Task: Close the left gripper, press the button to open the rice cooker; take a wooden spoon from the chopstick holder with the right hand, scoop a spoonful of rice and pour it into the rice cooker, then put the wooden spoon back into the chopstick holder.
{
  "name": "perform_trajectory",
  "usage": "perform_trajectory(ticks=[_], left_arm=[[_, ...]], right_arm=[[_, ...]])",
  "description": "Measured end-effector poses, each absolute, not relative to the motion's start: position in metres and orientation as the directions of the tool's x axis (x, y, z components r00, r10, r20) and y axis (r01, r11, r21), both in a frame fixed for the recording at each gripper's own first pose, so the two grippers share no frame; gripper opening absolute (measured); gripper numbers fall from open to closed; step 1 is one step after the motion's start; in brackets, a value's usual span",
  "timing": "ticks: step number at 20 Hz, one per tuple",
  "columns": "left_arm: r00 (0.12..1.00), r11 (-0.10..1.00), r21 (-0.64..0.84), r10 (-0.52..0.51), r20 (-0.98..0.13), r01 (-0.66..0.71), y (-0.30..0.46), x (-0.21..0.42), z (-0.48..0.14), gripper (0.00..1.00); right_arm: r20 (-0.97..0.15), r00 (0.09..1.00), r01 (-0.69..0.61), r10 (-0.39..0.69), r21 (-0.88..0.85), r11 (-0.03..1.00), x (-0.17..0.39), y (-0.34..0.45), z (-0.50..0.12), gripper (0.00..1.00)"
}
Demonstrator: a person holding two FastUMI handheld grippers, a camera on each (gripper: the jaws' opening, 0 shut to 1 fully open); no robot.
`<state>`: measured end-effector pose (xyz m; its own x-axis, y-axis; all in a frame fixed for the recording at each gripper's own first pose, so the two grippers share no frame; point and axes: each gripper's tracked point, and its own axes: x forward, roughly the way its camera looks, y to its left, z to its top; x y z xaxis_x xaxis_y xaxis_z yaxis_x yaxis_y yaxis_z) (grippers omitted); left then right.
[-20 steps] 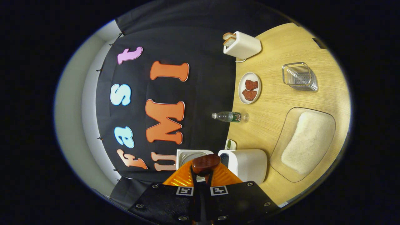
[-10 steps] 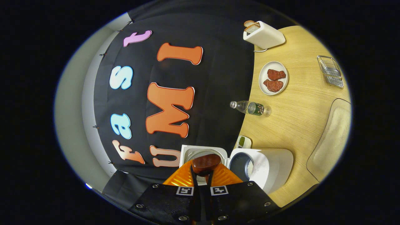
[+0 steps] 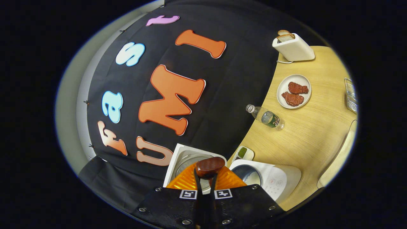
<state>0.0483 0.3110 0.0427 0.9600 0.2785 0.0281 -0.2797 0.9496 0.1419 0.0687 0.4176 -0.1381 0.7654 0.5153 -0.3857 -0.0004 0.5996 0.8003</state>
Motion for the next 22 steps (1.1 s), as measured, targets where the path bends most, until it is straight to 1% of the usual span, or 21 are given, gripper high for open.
perform_trajectory(ticks=[7,11,16,22], left_arm=[[0.962,0.951,0.144,0.273,0.016,-0.273,0.316,0.064,0.038,1.0],[0.963,0.952,0.147,0.27,0.014,-0.269,0.317,0.069,0.039,1.0],[0.964,0.953,0.148,0.266,0.008,-0.265,0.317,0.074,0.036,1.0],[0.963,0.952,0.146,0.269,0.013,-0.268,0.316,0.078,0.038,1.0]], right_arm=[[-0.43,0.746,0.001,0.508,0.764,0.646,0.075,0.434,-0.163,0.05],[-0.447,0.74,-0.019,0.503,0.733,0.68,0.077,0.44,-0.171,0.05],[-0.453,0.74,-0.082,0.497,0.673,0.735,0.079,0.446,-0.173,0.05],[-0.441,0.745,-0.188,0.501,0.583,0.791,0.08,0.455,-0.165,0.05]])
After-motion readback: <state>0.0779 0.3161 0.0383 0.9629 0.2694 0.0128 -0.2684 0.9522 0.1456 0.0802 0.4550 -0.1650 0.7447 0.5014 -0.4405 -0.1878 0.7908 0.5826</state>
